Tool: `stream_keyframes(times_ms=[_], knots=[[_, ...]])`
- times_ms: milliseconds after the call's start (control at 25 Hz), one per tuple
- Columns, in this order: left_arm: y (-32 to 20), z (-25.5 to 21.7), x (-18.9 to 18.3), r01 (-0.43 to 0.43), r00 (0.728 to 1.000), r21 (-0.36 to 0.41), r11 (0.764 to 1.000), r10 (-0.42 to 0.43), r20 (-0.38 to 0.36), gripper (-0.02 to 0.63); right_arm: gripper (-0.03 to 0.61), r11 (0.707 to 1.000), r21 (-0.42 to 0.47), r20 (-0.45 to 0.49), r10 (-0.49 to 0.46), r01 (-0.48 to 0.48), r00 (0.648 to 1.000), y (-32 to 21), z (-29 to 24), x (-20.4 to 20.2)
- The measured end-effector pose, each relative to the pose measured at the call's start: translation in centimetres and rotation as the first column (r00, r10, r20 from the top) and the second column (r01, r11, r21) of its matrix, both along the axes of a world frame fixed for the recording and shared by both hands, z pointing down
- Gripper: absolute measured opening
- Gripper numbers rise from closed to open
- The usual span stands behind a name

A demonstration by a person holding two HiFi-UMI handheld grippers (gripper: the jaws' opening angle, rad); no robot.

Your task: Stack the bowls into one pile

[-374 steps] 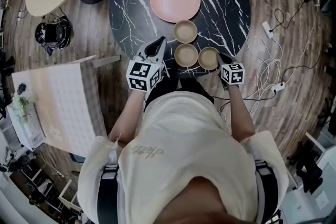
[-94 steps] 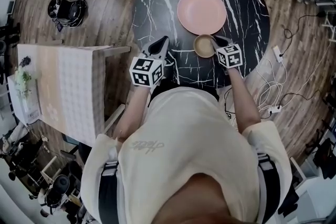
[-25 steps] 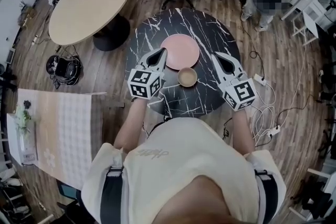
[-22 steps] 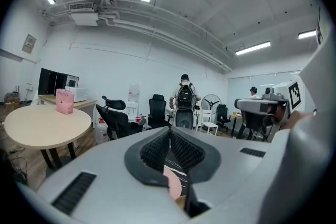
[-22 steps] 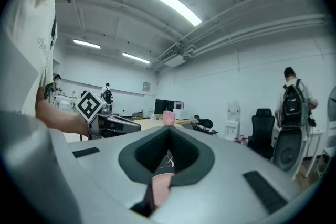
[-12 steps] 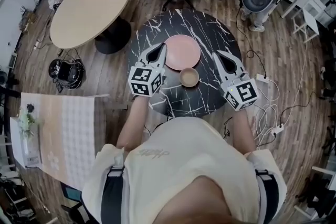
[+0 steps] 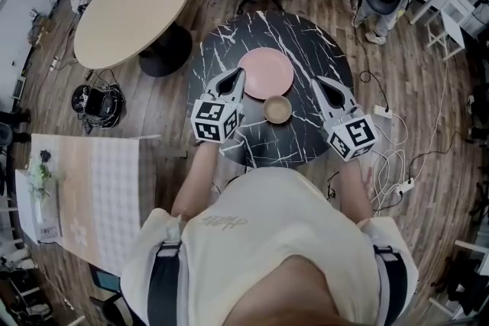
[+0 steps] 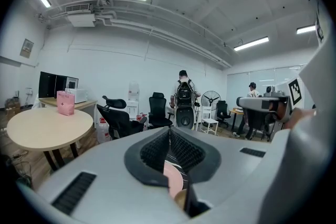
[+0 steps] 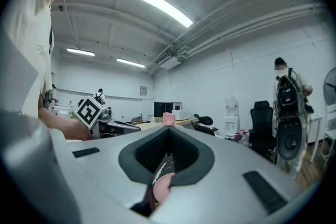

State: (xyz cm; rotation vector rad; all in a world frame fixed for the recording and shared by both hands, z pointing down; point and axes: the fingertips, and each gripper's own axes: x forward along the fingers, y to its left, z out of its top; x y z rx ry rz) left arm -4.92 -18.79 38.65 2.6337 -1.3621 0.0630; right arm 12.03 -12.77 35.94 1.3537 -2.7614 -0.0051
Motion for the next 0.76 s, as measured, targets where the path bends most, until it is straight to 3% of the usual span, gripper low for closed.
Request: stream_keyframes(times_ms=[200,400,760], knots=[[0.3,0.6,-0.2,0.008,1.000,-0.014,1.000,-0.009,-0.009,0.020,0.006,1.000,-0.026,0.038,-0.002,0.003,0.999,0.2,0.4,0.3],[0.6,0.5,-0.4,0.014,1.000,-0.014,1.000,-0.014,-0.026,0.020,0.006,1.000,-0.018,-0.032,-0.004,0.003,0.999,0.6,0.8,0.0],[1.0,1.1,-0.8,0.013,1.000,-0.023,1.000,-0.014,-0.022,0.021,0.006,1.000,-0.022,-0.013,0.005,-0.005,1.000,1.0,0.8,-0.2]])
